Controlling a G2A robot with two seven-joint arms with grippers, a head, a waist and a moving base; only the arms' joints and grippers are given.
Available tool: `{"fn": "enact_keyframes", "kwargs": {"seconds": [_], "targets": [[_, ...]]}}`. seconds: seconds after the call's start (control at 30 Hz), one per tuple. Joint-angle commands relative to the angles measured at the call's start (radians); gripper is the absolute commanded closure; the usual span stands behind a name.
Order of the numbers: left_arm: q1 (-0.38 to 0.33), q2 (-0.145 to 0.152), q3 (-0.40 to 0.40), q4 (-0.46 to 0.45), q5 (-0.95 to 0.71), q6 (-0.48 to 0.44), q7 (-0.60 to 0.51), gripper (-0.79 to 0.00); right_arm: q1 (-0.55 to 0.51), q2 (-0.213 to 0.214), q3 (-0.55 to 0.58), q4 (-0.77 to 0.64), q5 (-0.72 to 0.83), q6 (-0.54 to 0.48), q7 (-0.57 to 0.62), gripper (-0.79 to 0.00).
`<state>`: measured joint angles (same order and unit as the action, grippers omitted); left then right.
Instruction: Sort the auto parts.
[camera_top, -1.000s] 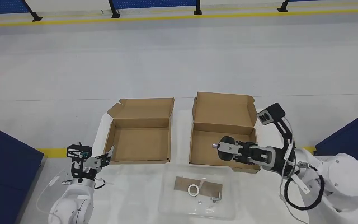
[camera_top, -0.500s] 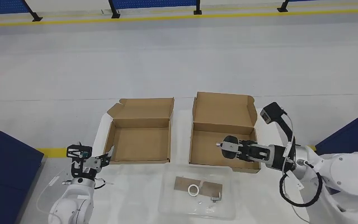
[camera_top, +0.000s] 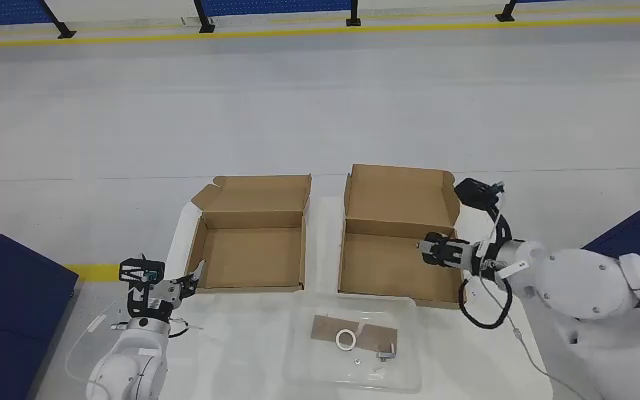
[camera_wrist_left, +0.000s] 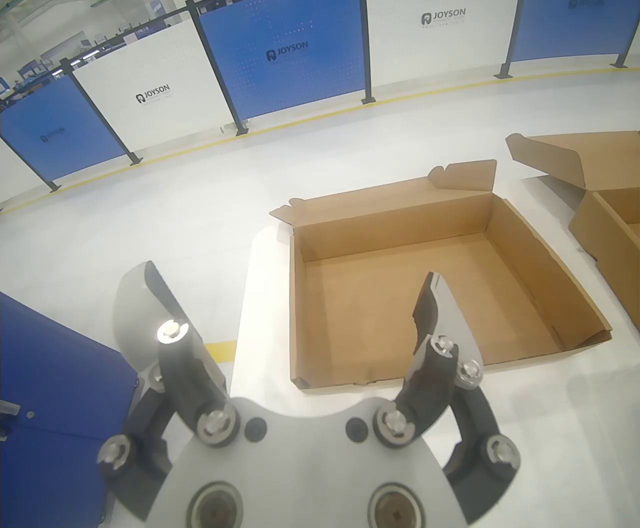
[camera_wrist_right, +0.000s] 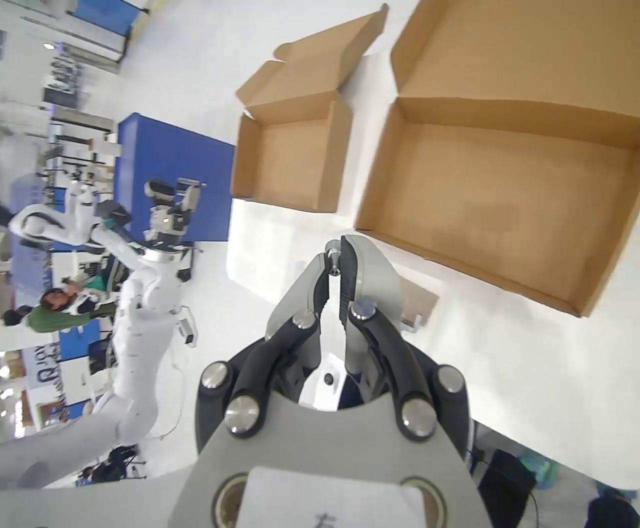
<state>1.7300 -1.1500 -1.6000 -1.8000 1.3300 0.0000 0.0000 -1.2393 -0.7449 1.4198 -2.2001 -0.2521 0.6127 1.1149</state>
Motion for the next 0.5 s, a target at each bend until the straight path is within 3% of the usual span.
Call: {"fn": "enact_keyframes", "kwargs": {"seconds": [0.0,0.23,0.47], "targets": [[0.0,0.0,0.0,0.0,0.0,0.0,0.0,-0.785,0.049,-0.001,-0.063,0.02,-0.064,0.024,0.028,0.0],[0.0,0.0,0.0,0.0,0.0,0.0,0.0,-0.785,0.182,-0.018,-0.282,0.134,-0.165,0.061,0.031,0.0],[0.0,0.0,0.0,0.0,0.0,0.0,0.0,-0.785,0.182,-0.018,-0.282,0.134,-0.165,0.061,0.031,0.0]]}}
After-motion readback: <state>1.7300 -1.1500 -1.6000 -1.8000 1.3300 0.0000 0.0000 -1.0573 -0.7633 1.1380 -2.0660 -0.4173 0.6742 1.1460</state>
